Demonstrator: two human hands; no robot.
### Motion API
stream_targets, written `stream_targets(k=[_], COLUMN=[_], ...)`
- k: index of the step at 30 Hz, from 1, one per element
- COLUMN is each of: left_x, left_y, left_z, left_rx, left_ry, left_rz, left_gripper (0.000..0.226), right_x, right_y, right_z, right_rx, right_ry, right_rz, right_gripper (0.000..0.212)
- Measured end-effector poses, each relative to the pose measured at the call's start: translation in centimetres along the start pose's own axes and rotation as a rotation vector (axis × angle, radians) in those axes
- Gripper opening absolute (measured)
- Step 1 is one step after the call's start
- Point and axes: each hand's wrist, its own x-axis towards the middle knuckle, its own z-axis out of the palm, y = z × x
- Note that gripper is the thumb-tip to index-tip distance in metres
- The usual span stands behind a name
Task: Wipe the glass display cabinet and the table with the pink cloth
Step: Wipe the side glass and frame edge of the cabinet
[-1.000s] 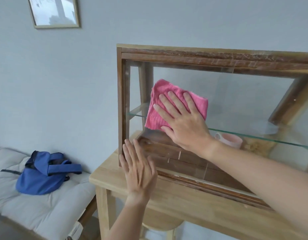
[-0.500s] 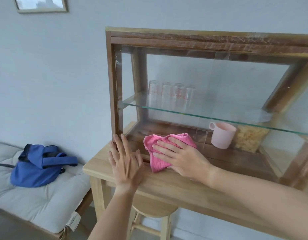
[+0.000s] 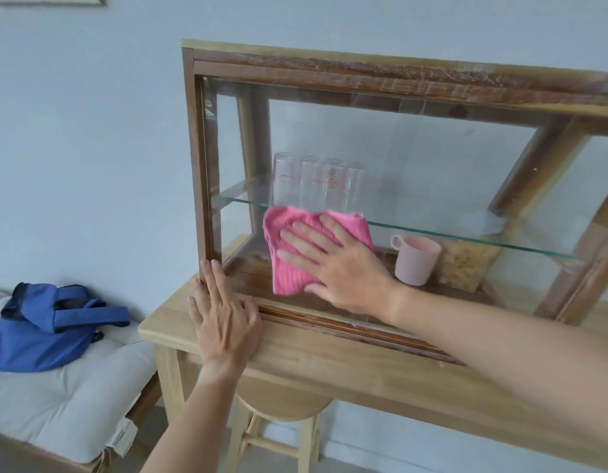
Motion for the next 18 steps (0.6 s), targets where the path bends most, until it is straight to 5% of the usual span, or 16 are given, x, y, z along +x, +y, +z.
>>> stream_targets(k=[4, 8, 13, 18], left_x=[0.1, -0.3, -3.1, -5.0], left_y=[0.0, 0.5, 6.4, 7.2], left_z=[0.2, 0.5, 2.2, 3.7], left_rx=[0.02, 0.1, -0.012, -0.055], left_ry=[0.0, 0.036, -0.033, -0.038], left_rz=[0.031, 0.055, 0.082, 0.114], left_gripper=[0.084, 0.089, 0.093, 0.09], right_x=[-8.5, -11.8, -6.6, -5.1], right_y=[-1.2, 4.4, 12.5, 10.3], right_z=[1.7, 0.3, -3.9, -3.8], right_rx=[-0.04, -0.093, -0.1, -0.031], right_ry=[-0.088, -0.074, 0.044, 0.099], right_rz=[-0.079, -0.1, 0.159, 0.302], right_gripper=[0.08, 0.081, 0.079, 0.078])
